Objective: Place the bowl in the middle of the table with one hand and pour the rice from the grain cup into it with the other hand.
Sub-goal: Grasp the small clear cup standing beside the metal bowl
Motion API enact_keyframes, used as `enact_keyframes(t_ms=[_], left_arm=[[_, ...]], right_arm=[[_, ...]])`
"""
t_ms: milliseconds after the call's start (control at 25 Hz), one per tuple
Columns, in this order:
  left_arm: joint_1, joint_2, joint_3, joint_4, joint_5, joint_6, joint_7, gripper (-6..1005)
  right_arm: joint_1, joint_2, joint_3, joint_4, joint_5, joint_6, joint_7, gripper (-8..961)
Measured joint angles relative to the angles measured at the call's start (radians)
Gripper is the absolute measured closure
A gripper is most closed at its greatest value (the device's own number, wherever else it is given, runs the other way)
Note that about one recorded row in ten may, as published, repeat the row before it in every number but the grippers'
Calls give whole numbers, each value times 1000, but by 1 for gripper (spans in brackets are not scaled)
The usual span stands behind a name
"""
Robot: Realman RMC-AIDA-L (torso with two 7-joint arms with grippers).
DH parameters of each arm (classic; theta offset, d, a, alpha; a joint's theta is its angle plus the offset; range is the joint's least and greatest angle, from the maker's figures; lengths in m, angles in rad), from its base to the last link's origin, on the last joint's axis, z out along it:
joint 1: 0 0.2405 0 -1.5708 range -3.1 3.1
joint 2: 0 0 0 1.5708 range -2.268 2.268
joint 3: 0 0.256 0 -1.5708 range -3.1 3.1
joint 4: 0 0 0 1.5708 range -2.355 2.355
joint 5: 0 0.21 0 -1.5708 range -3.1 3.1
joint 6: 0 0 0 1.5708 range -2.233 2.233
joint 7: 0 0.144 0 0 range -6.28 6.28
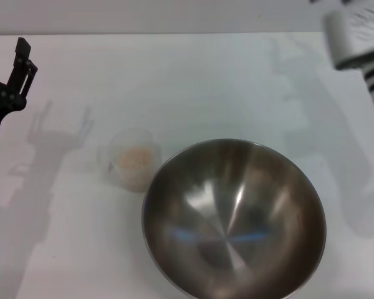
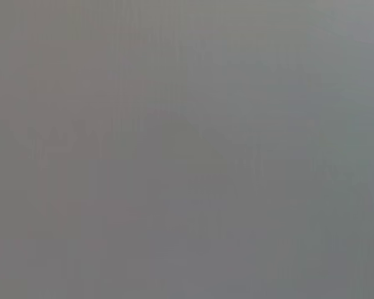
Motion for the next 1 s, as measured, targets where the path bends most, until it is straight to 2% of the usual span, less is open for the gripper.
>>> enact_keyframes(t_ms=[40, 80, 120, 200, 320, 360, 400, 520, 640, 840, 880, 1000], left_arm=[[1, 1, 0, 1, 1, 3, 1, 235], [3, 2, 2, 4, 3, 4, 2, 235], [3, 2, 2, 4, 3, 4, 2, 235], [19, 3, 28, 26, 11, 6, 1, 236], [22, 3, 37, 29, 12, 6, 1, 236], [39, 4, 82, 47, 14, 7, 0, 236], [39, 4, 82, 47, 14, 7, 0, 237], [59, 4, 132, 70, 14, 4, -8, 237], [104, 4, 200, 91, 14, -3, -61, 238], [117, 4, 226, 96, 14, -5, -69, 239], [130, 4, 269, 98, 14, -20, -70, 239], [135, 4, 293, 98, 14, -35, -72, 240]], right_arm=[[7, 0, 0, 96, 0, -134, 133, 545], [8, -1, 6, 148, 1, -193, 210, 545], [8, -1, 6, 148, 1, -193, 210, 545], [18, -5, 40, 377, 1, -378, 518, 544], [21, -6, 48, 432, 1, -413, 579, 544], [26, -9, 67, 548, 0, -488, 714, 544], [26, -9, 67, 548, 0, -488, 714, 544], [33, -14, 84, 675, -1, -539, 830, 545], [39, -13, 92, 750, 3, -528, 835, 545], [64, -15, 107, 783, 3, -508, 833, 545], [67, -18, 110, 785, 3, -508, 833, 545], [75, -24, 114, 789, 3, -508, 833, 545]])
